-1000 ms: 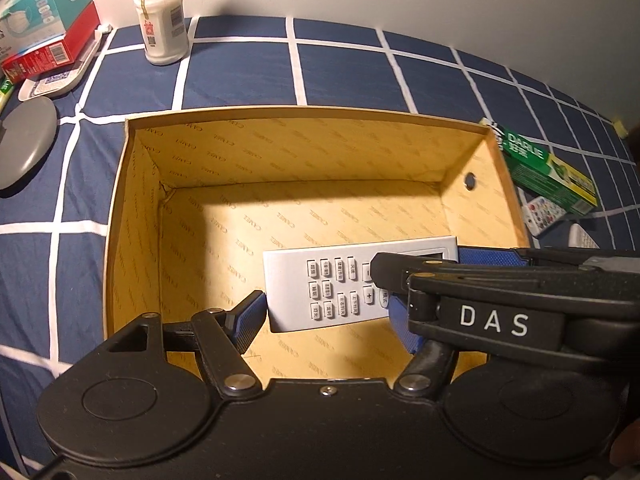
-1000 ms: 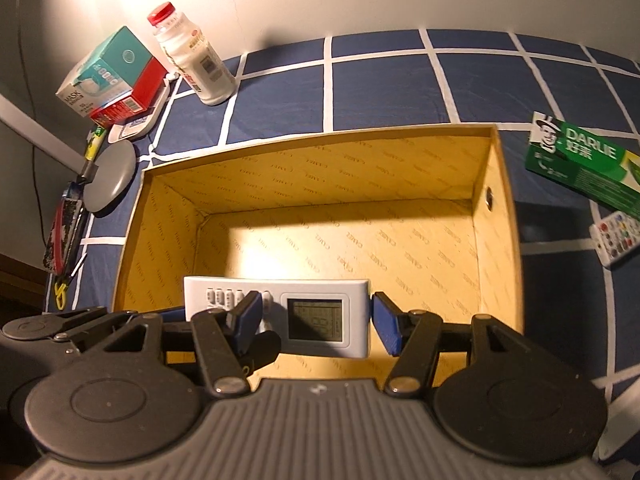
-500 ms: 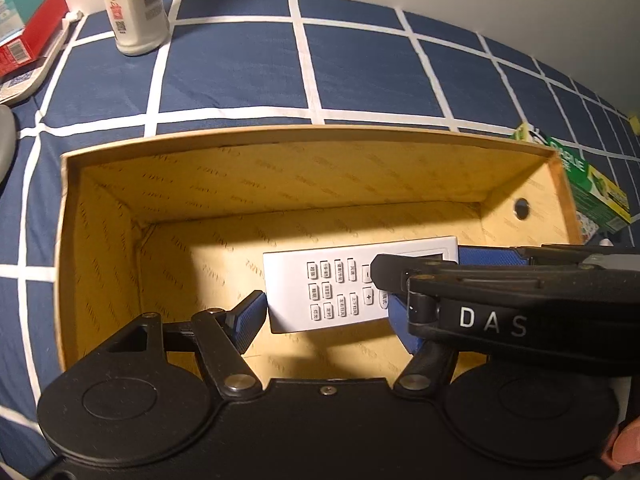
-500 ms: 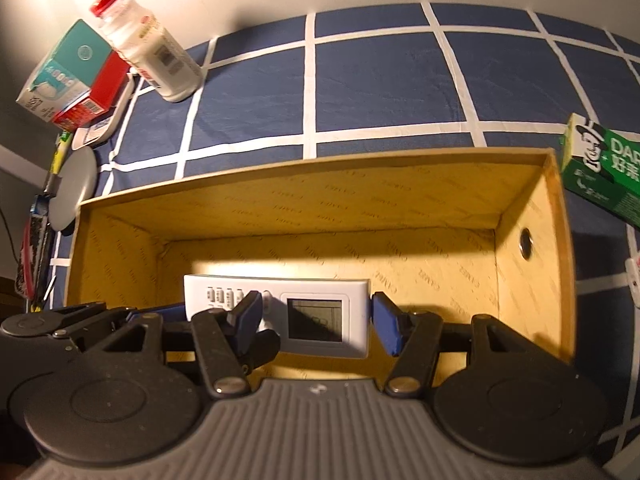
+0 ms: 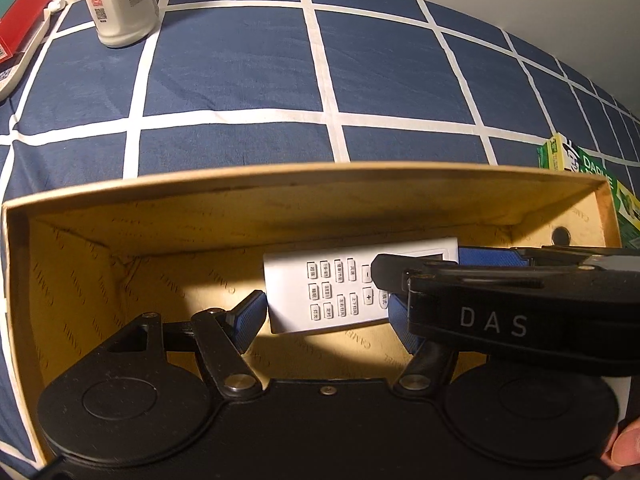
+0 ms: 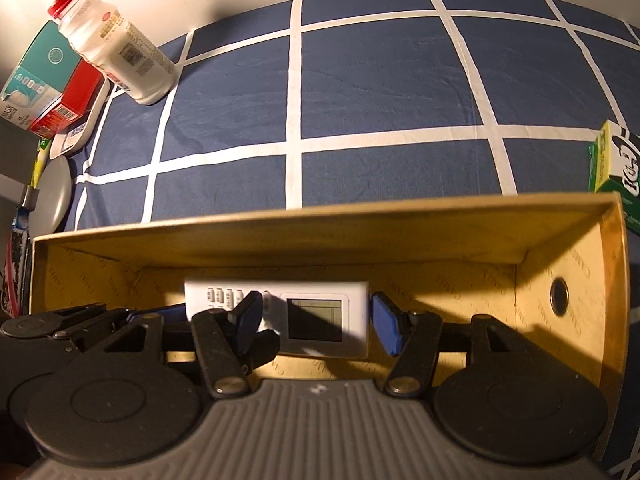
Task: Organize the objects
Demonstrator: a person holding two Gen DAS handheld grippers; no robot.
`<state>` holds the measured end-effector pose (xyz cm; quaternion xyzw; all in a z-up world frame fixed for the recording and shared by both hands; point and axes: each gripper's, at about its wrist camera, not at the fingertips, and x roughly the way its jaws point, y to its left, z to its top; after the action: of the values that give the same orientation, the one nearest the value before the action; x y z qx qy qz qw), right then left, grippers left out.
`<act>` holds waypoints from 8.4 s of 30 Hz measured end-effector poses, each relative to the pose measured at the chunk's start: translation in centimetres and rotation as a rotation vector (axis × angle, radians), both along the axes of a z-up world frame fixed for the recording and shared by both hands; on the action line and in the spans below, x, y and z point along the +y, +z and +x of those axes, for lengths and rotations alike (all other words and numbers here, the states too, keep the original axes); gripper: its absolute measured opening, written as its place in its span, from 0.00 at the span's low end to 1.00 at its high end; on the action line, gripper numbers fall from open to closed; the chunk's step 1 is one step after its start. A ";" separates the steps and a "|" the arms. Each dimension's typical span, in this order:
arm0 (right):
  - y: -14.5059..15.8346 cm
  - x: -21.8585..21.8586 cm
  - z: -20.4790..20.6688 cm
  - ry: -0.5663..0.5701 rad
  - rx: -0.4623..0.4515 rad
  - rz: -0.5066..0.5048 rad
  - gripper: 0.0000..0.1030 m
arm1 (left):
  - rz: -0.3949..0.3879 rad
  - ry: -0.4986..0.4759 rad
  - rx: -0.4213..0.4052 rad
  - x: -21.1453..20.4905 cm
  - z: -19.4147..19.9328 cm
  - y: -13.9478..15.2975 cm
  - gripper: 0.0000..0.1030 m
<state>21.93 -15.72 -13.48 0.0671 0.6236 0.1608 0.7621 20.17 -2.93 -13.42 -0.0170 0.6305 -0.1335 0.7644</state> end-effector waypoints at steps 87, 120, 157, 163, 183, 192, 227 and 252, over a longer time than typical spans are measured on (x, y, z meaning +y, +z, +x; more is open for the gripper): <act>16.0 -20.9 -15.6 -0.396 -0.269 -0.104 1.00 | 0.036 -0.177 -0.292 -10.9 -12.9 15.2 1.00; 11.1 -32.0 -3.3 -0.528 -0.144 -0.213 1.00 | -0.012 -0.357 -0.147 -22.6 0.5 8.0 1.00; 0.8 -33.4 5.9 -0.524 0.051 -0.179 1.00 | -0.145 -0.407 0.098 -27.6 8.7 -2.5 1.00; 0.4 -33.3 5.9 -0.522 0.053 -0.188 1.00 | -0.156 -0.420 0.100 -28.3 8.4 -2.6 1.00; 2.7 -33.2 4.7 -0.519 -0.007 -0.162 0.98 | -0.139 -0.419 0.032 -28.4 6.6 0.9 0.98; 7.2 -32.4 2.2 -0.489 -0.088 -0.117 0.98 | -0.117 -0.394 -0.062 -27.0 3.7 6.1 0.98; 15.5 -19.3 -10.3 -0.201 -0.230 0.006 0.98 | -0.036 -0.092 -0.224 -10.3 -10.6 15.9 0.98; 12.0 -6.8 -11.0 0.028 -0.168 0.012 0.97 | 0.027 0.090 -0.158 1.6 -12.6 13.0 0.95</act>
<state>10.95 -22.57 -1.47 0.0494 0.5575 0.1801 0.8089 7.55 -1.30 -0.45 -0.0244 0.5687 -0.0915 0.8170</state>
